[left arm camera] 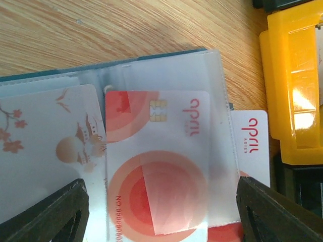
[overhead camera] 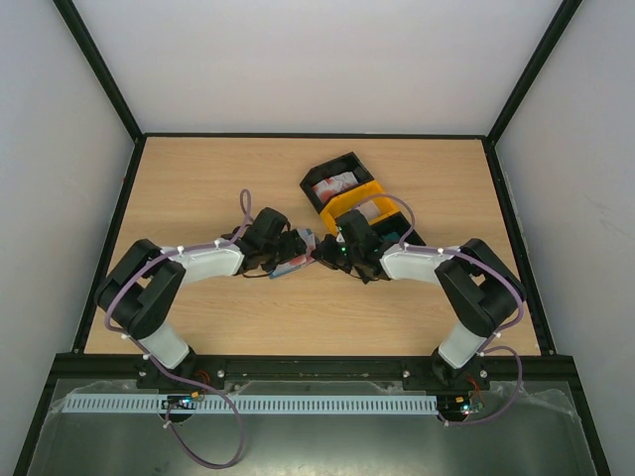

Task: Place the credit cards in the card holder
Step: Turn over the card slot in the card holder.

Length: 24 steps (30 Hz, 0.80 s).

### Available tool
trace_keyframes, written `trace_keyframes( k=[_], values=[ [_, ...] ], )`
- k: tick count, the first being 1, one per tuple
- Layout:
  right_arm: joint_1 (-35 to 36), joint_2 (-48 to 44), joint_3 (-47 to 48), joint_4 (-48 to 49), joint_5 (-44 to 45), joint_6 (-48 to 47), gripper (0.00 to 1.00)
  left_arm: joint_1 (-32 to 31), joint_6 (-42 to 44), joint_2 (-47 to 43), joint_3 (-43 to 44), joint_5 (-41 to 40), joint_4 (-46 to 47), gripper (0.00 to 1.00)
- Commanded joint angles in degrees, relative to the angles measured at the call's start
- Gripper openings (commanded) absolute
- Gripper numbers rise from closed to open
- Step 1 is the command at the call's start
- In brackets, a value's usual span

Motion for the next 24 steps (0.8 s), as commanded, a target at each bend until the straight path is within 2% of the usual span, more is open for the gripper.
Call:
trace_keyframes(
  k=[1, 8, 19, 24],
  values=[
    [0.13, -1.11, -0.83, 1.22, -1.69, -0.75, 0.02, 0.42, -0.24, 2.15, -0.74, 1.44, 1.27, 0.81],
    [0.22, 0.02, -1.13, 1.01, -3.15, -3.53, 0.02, 0.72, -1.05, 3.79, -0.61, 5.09, 5.12, 0.82],
    [0.34, 0.01, -1.18, 1.97, -3.97, -8.33, 0.02, 1.28, -3.31, 3.89, -3.65, 4.73, 13.89, 0.8],
    [1.08, -0.97, -1.35, 2.41, -4.57, -9.92, 0.02, 1.33, -4.29, 2.56, -5.47, 3.98, 14.72, 0.81]
  ],
)
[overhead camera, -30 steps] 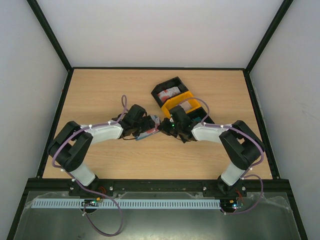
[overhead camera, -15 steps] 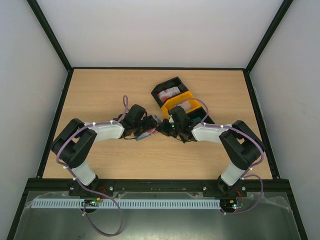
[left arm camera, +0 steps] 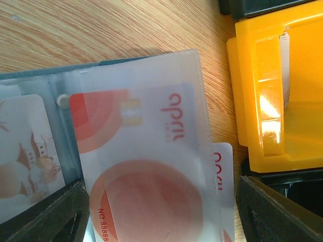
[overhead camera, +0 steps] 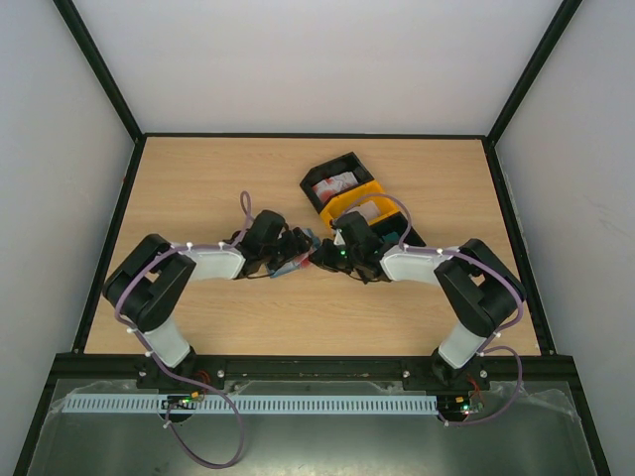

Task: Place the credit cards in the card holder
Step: Turn over the card slot in the card holder.

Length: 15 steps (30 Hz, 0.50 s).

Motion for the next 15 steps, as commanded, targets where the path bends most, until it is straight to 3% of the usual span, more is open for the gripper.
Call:
trace_keyframes(
  k=[1, 15],
  values=[
    [0.99, -1.14, -0.41, 1.49, -1.09, -3.06, 0.02, 0.28, -1.42, -1.52, -2.5, -1.1, 0.66, 0.81],
    [2.5, -2.58, 0.2, 0.79, -1.02, -7.22, 0.02, 0.3, -1.01, -6.57, -2.49, -5.33, -8.69, 0.83]
  ],
)
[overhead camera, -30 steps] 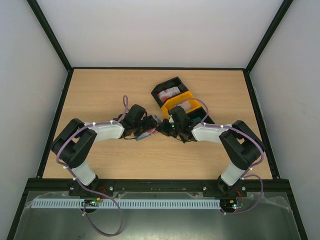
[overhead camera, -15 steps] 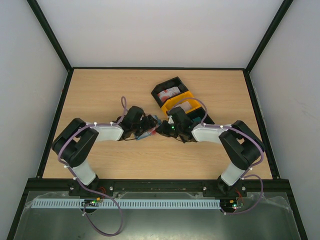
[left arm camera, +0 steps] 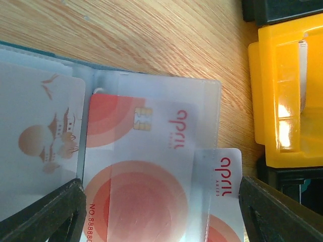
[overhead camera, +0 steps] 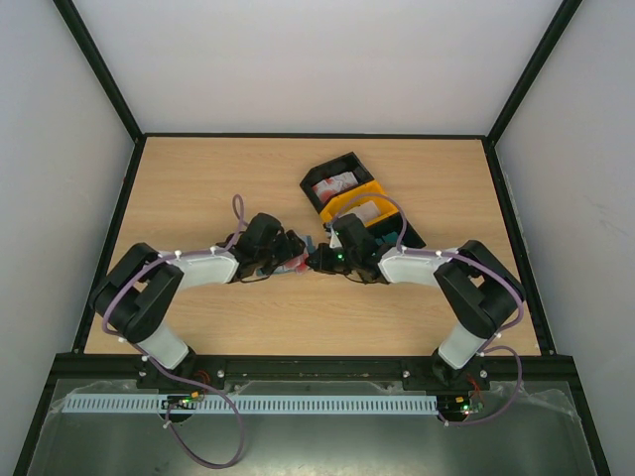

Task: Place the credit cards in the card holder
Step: Turn over the card slot in the card holder.

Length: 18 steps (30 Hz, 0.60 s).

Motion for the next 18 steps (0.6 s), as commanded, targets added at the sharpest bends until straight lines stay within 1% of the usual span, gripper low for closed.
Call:
trace_keyframes(
  k=[1, 8, 18],
  values=[
    [0.96, -2.49, 0.26, 0.91, -0.89, -2.24, 0.02, 0.26, 0.48, -1.9, 0.17, -2.35, -5.05, 0.83],
    [1.74, -1.52, 1.4, 1.65, -3.3, -2.55, 0.02, 0.2, 2.3, -2.79, 2.21, -3.97, -9.53, 0.84],
    [2.45, -1.48, 1.66, 3.21, -5.75, -2.22, 0.02, 0.25, 3.5, -5.19, 3.82, -4.99, -12.38, 0.85]
  ],
)
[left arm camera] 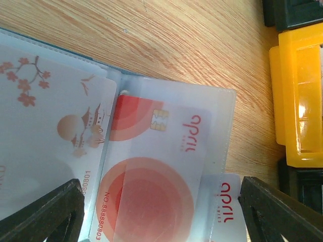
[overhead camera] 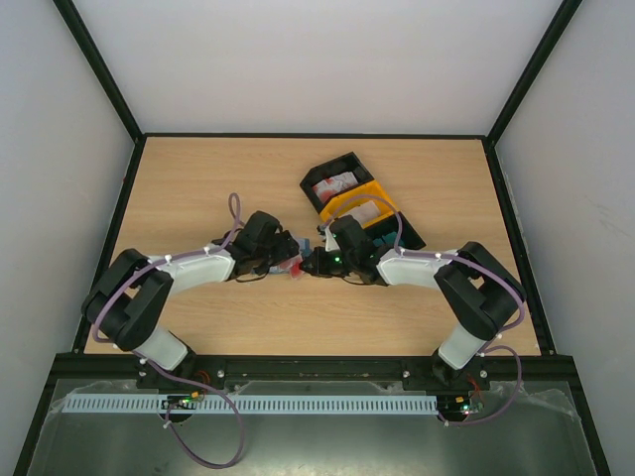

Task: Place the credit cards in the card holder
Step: Turn over the card slot in the card holder, then insert the credit card into the card holder.

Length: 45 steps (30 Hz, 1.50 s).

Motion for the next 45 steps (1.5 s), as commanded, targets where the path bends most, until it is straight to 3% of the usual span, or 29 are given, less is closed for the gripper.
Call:
trace_keyframes(
  k=[1, 19, 29, 38, 45],
  values=[
    [0.78, -1.06, 1.63, 3.0, -2.02, -0.87, 0.02, 0.29, 1.48, -2.47, 2.32, -2.04, -3.63, 0.85],
    [1.68, 3.2, 4.92, 2.47, 0.69, -1.77, 0.02, 4.97, 4.63, -8.25, 1.53, -7.18, -9.08, 0.83],
    [1.72, 3.92, 3.43, 5.97, 8.72, -1.16, 0.02, 9.29, 8.88, -7.53, -4.16, -1.24, -6.09, 0.67],
    [0.88, -2.21, -1.15, 6.46, 20.37, 1.96, 0.02, 10.53, 12.38, -7.95, -5.75, 0.92, -6.08, 0.65],
    [0.82, -3.35, -1.18, 4.8, 21.38, 1.53, 0.02, 10.53, 13.24, -9.18, -5.73, 4.28, -3.54, 0.65]
  ],
)
